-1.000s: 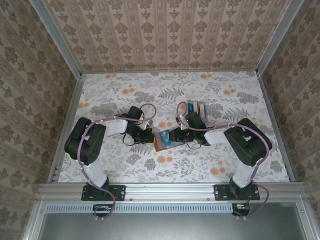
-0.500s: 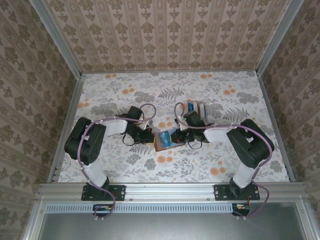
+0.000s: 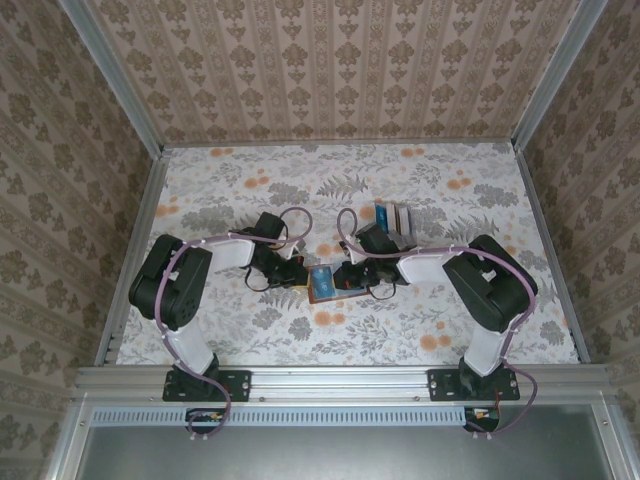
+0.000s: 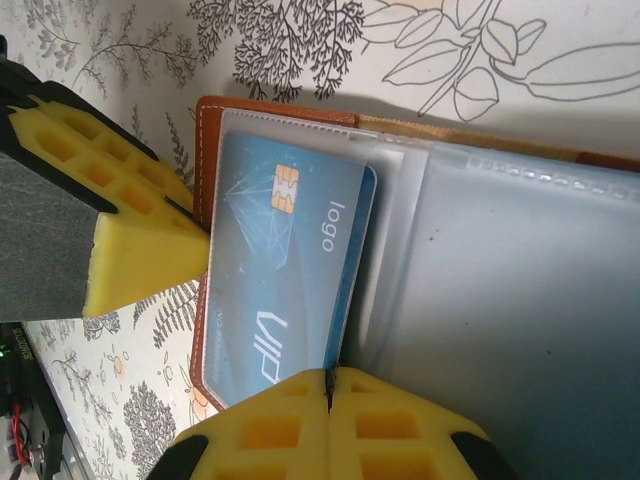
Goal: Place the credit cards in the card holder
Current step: Insert the credit card into the card slot, then flip over the card slot in the card holder.
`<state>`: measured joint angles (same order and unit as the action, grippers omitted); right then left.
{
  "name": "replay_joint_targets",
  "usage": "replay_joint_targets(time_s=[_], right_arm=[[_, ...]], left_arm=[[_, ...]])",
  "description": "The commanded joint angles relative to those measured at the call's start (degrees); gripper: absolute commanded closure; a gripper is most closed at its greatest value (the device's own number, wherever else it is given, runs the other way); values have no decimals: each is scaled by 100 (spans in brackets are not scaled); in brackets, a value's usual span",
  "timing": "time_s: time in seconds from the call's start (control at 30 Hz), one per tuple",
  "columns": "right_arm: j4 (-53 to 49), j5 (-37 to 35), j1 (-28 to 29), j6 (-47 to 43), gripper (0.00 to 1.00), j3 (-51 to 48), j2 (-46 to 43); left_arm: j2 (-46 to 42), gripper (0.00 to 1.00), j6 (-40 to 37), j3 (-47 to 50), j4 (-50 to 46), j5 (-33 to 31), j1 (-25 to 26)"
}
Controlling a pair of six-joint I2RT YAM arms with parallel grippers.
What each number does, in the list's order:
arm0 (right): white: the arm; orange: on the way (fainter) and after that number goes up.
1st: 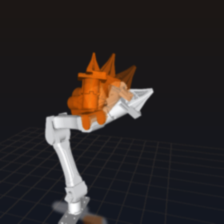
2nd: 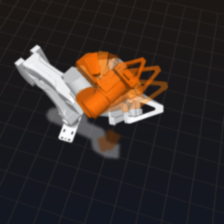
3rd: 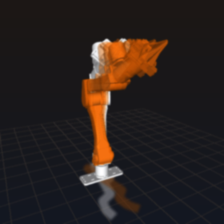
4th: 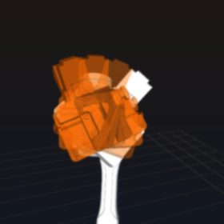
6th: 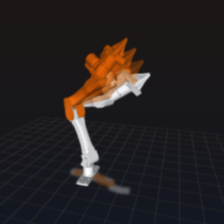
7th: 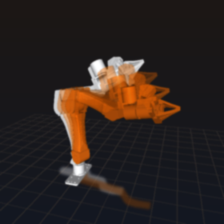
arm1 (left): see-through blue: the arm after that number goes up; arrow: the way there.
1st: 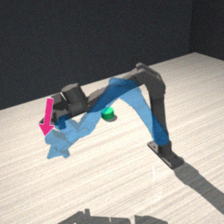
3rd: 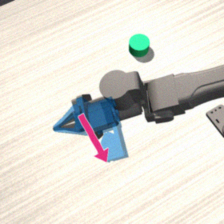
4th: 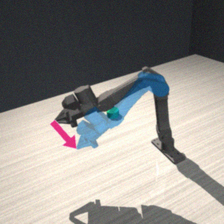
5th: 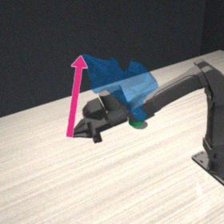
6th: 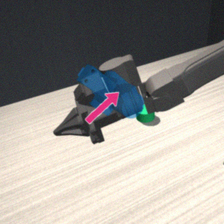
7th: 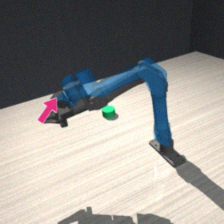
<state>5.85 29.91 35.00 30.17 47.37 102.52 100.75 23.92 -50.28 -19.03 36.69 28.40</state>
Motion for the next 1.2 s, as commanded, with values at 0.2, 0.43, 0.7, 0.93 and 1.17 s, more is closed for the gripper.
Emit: replay_joint_targets(time_s=[0.2, 0.43, 0.7, 0.93, 1.17], right_arm=[[-1276, -565, 174, -318, 83, 209, -921], [-1596, -1105, 173, 123, 65, -89, -1503], [-1851, -1943, 182, 376, 53, -286, -1516], [-1532, -1729, 191, 447, 56, -323, -1129], [-1382, -1562, 253, 450, 60, -222, -900]], left_arm=[[-136, 100, 51, 382, 259, -263, 33], [-49, 100, 115, 417, 350, -284, 86], [6, 100, 58, 359, 279, -281, 123], [-3, 100, 95, 385, 326, -284, 128], [-17, 100, 115, 452, 360, -276, 150]])
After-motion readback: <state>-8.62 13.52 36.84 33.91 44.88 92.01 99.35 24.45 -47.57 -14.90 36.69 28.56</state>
